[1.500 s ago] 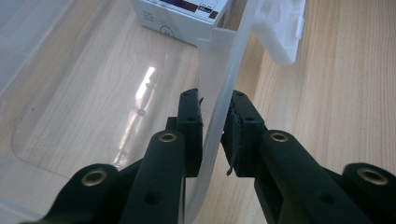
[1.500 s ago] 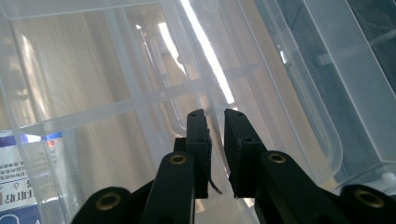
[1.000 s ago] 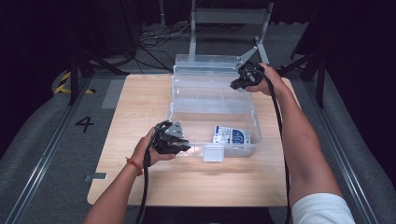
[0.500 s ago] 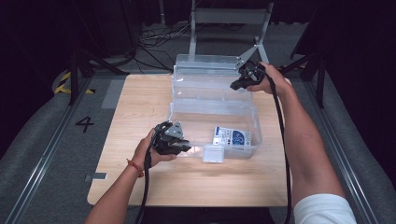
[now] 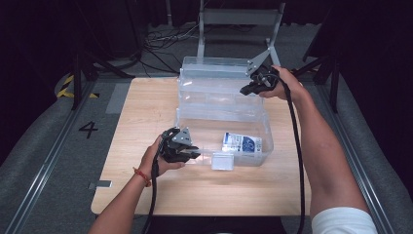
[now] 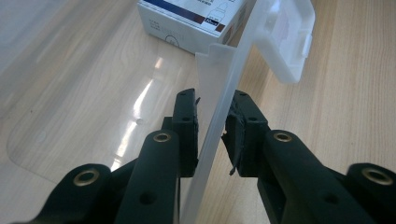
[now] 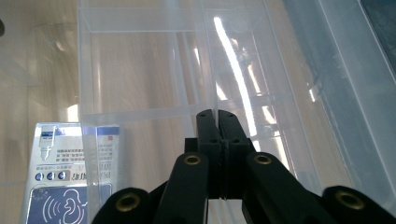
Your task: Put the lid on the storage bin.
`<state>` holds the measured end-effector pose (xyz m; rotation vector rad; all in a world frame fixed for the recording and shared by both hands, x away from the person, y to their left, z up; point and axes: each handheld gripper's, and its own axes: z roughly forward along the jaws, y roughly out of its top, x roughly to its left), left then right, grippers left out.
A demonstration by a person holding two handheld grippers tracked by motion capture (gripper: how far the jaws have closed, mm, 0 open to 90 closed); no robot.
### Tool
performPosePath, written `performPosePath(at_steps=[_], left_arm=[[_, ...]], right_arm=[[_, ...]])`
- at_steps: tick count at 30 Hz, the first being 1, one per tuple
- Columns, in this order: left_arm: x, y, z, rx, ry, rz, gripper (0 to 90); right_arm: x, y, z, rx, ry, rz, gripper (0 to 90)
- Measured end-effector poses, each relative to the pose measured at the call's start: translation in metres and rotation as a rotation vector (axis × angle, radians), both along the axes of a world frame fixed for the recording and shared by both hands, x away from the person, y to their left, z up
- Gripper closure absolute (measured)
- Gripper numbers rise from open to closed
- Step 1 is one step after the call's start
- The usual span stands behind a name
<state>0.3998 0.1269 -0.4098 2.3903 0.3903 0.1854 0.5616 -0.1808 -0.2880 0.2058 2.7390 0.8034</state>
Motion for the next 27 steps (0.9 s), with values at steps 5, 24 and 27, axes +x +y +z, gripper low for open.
performPosePath(at_steps=[5,24,27], left_arm=[[0.000,0.000,0.000,-0.001,-0.004,0.006,74.8],[-0.003,0.001,-0.001,-0.023,-0.011,0.011,74.7],[-0.002,0.001,-0.002,-0.027,-0.013,0.011,74.6]], right_arm=[[-0.006,0.000,0.003,0.000,-0.004,0.011,90.0],[-0.039,0.001,0.009,0.006,-0.053,0.036,90.0],[-0.043,0.000,0.008,0.026,-0.053,0.025,90.0]])
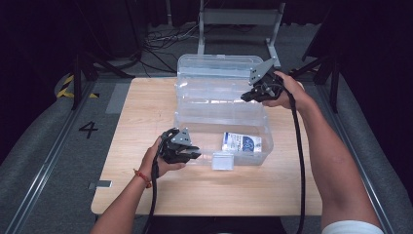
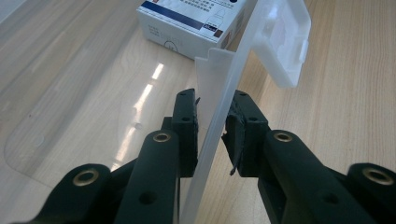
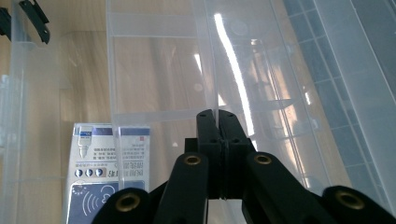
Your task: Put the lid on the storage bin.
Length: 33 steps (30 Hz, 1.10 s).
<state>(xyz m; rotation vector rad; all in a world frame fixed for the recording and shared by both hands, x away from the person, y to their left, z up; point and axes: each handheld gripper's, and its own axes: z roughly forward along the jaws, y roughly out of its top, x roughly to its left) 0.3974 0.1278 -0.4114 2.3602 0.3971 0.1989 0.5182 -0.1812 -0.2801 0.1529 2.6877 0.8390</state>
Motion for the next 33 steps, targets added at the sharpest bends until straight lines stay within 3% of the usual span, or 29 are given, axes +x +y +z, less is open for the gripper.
performPosePath(at_steps=[33], left_arm=[[-0.003,0.001,-0.001,-0.009,-0.007,0.002,74.0]], right_arm=[[-0.037,-0.007,-0.007,0.033,-0.058,-0.005,89.1]])
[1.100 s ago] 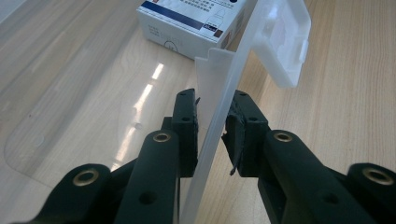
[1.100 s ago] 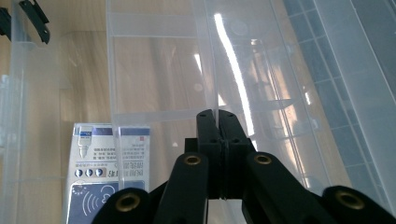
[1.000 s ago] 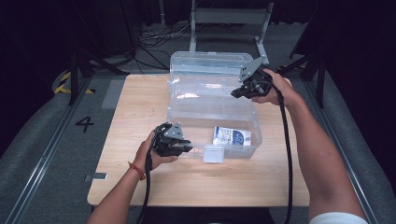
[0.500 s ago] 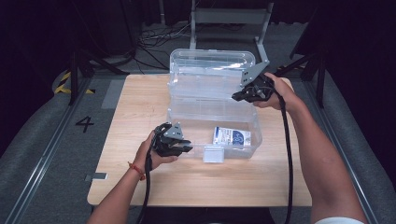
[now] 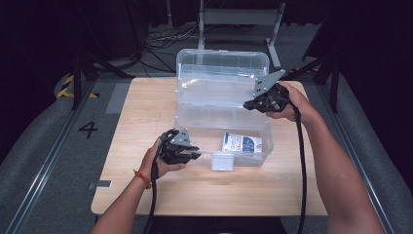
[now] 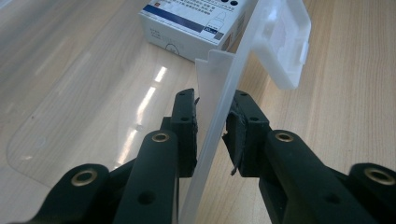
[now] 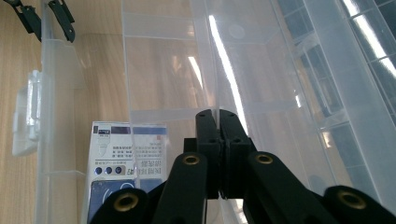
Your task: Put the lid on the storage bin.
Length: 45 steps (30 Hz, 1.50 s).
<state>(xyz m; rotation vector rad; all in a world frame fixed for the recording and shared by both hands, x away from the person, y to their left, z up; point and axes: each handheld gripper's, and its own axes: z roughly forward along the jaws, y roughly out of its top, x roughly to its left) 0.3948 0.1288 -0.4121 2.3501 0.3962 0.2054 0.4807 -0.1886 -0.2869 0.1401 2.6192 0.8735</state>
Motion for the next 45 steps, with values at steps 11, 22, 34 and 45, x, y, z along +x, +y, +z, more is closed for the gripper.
performPosePath(at_steps=[11,22,34,45], left_arm=[[-0.001,0.000,-0.001,-0.011,-0.005,0.008,73.3],[-0.001,0.000,-0.001,-0.006,-0.019,-0.005,72.9],[-0.002,0.000,-0.001,-0.012,-0.019,0.001,72.0],[-0.004,0.003,-0.003,-0.031,-0.004,0.049,63.4]], right_arm=[[-0.013,-0.004,-0.005,0.037,-0.022,-0.007,87.7],[-0.021,-0.004,-0.008,0.023,-0.033,-0.001,86.8],[-0.033,-0.007,-0.013,0.036,-0.022,0.032,86.9],[-0.038,-0.010,-0.017,0.051,-0.030,0.037,86.3]])
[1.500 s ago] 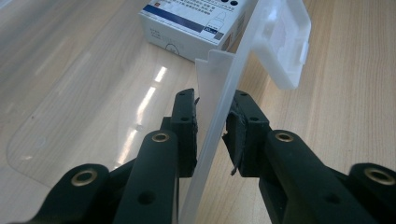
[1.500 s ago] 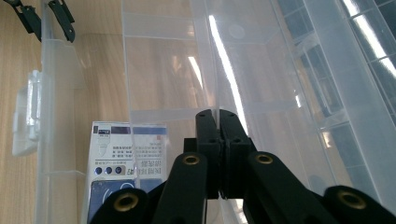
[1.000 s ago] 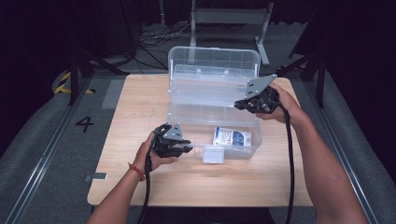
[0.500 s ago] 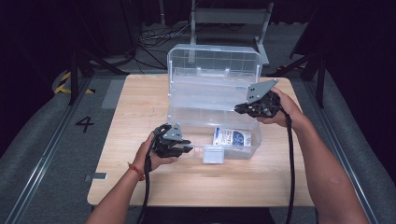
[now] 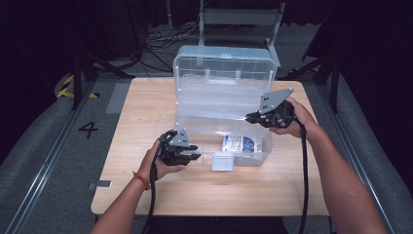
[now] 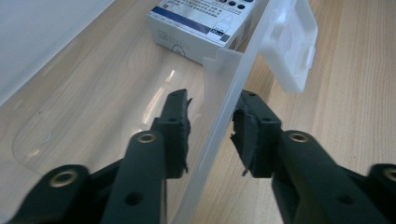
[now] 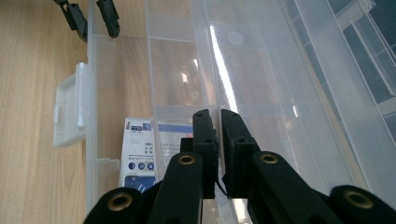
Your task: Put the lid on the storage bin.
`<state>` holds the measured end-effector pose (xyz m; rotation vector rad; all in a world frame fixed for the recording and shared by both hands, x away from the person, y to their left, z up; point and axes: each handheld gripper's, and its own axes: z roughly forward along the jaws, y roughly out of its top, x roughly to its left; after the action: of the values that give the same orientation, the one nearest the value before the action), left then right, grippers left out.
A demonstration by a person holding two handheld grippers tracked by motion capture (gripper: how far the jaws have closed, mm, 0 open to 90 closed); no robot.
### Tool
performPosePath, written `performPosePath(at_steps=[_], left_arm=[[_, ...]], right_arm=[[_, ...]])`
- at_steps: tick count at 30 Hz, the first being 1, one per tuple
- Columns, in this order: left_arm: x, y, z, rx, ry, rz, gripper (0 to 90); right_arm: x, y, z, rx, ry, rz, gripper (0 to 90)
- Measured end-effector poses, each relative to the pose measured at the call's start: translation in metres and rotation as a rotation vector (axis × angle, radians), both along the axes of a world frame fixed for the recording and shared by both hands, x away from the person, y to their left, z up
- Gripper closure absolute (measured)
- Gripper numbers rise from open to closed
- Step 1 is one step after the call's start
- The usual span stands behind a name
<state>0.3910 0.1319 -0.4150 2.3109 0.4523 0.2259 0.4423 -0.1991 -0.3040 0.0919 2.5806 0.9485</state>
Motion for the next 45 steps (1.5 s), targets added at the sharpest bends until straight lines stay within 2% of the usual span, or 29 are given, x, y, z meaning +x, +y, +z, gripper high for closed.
performPosePath(at_steps=[2,5,9,10,12,14,17,22,24,27,29,33,34,35,36,37,39,40,41,45], left_arm=[[-0.001,0.003,0.001,-0.009,0.010,0.025,59.5],[-0.006,0.007,0.005,-0.041,0.004,0.041,55.8],[-0.014,0.013,0.014,-0.038,-0.009,0.051,50.4],[-0.015,0.016,0.017,-0.045,0.004,0.044,47.7],[-0.021,0.022,0.024,-0.057,-0.015,0.076,46.9],[-0.024,0.027,0.030,-0.058,-0.012,0.076,46.6],[-0.028,0.037,0.041,-0.067,-0.037,0.091,45.3],[-0.026,0.062,0.063,-0.121,-0.086,0.158,45.3],[-0.021,0.071,0.072,-0.138,-0.111,0.190,45.3],[-0.010,0.078,0.081,-0.157,-0.124,0.226,45.3],[-0.002,0.079,0.086,-0.168,-0.144,0.258,48.8],[0.018,0.075,0.088,-0.159,-0.149,0.261,51.0],[0.027,0.073,0.088,-0.171,-0.141,0.256,52.3],[0.032,0.071,0.088,-0.169,-0.150,0.262,52.4],[0.032,0.071,0.088,-0.169,-0.150,0.262,53.6],[0.043,0.070,0.090,-0.174,-0.140,0.262,54.5],[0.047,0.069,0.091,-0.175,-0.145,0.274,55.2],[0.054,0.069,0.093,-0.189,-0.143,0.284,55.2],[0.059,0.070,0.095,-0.208,-0.127,0.276,59.3],[0.074,0.068,0.105,-0.249,-0.135,0.300,64.1]], right_arm=[[-0.001,0.000,0.000,-0.001,-0.003,-0.001,86.2],[-0.002,0.000,-0.001,0.002,-0.005,-0.004,86.1],[-0.003,0.000,-0.001,0.003,-0.009,-0.013,85.6],[-0.003,0.000,-0.001,0.003,-0.012,-0.015,85.5],[-0.003,-0.001,-0.001,0.007,-0.013,-0.014,85.3],[-0.003,-0.001,-0.002,0.011,-0.012,-0.013,85.3],[-0.004,0.000,-0.002,0.009,-0.014,-0.013,85.4],[-0.004,0.000,-0.002,0.002,-0.019,-0.013,85.2],[-0.005,0.000,-0.003,0.003,-0.020,-0.013,85.3],[-0.005,-0.001,-0.003,0.008,-0.018,-0.011,85.2],[-0.005,-0.001,-0.003,0.010,-0.016,-0.013,85.0],[-0.006,-0.001,-0.003,0.014,-0.016,-0.024,84.7],[-0.007,-0.001,-0.004,0.009,-0.014,-0.025,84.8],[-0.007,-0.001,-0.003,0.006,-0.013,-0.025,84.7],[-0.007,-0.001,-0.003,0.006,-0.013,-0.025,84.7],[-0.008,-0.001,-0.004,0.004,-0.015,-0.025,84.7],[-0.008,-0.001,-0.004,0.005,-0.014,-0.026,84.6],[-0.008,-0.001,-0.004,0.006,-0.015,-0.026,84.5],[-0.008,-0.001,-0.004,0.010,-0.019,-0.030,84.3],[-0.009,-0.002,-0.006,0.026,-0.017,-0.035,84.3]])
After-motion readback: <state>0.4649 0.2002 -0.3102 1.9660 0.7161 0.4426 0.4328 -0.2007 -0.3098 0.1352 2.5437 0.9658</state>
